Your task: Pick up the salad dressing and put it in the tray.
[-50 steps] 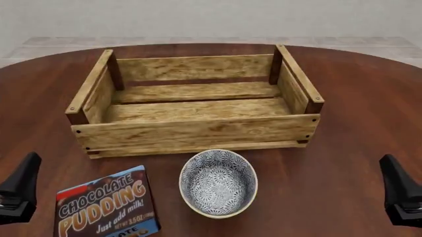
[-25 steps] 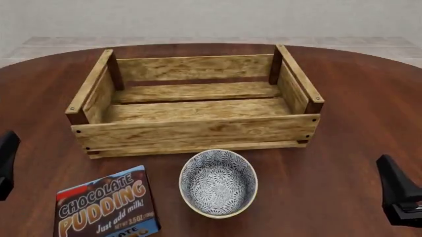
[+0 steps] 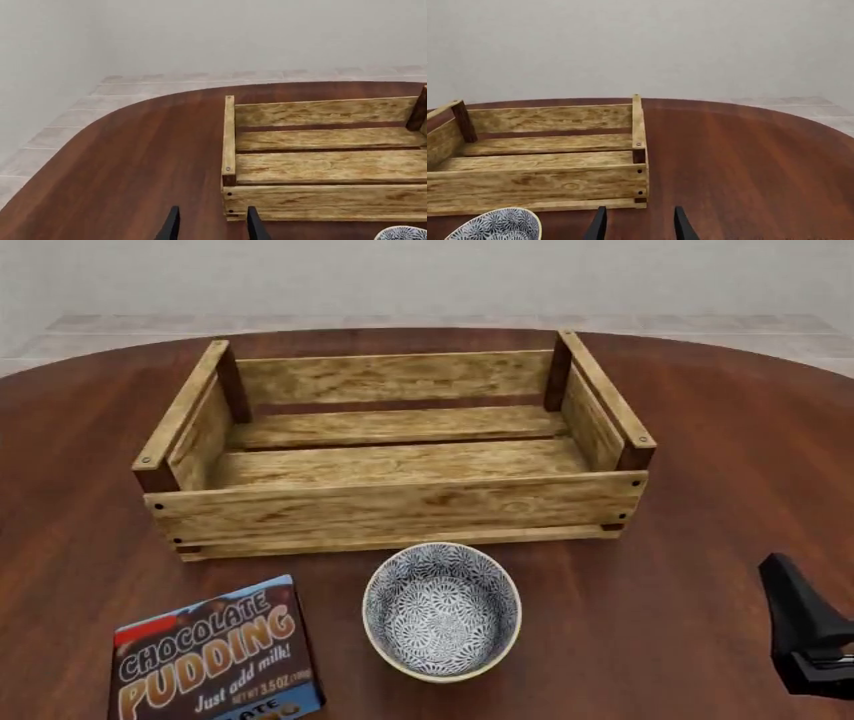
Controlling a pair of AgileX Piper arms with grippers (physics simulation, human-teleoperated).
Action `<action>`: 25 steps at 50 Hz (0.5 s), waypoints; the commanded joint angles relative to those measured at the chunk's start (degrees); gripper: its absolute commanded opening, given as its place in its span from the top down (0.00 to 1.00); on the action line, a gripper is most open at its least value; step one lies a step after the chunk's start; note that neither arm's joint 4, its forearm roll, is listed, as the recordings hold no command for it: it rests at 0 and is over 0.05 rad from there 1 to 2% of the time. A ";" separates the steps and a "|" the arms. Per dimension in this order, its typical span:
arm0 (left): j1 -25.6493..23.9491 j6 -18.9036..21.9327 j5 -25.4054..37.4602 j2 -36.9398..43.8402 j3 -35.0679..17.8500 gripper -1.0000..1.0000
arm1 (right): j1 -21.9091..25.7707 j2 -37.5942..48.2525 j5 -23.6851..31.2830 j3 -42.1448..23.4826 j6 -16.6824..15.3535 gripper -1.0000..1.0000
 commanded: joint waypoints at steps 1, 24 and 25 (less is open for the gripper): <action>3.48 -0.37 5.72 1.84 -3.09 0.00 | 0.54 1.65 -1.24 -0.01 -0.21 0.00; 7.65 -1.48 12.86 1.18 -5.38 0.00 | 0.53 2.42 -1.82 0.01 0.35 0.00; 7.64 -1.56 13.07 1.09 -5.58 0.00 | 0.51 2.55 -1.94 0.02 0.33 0.00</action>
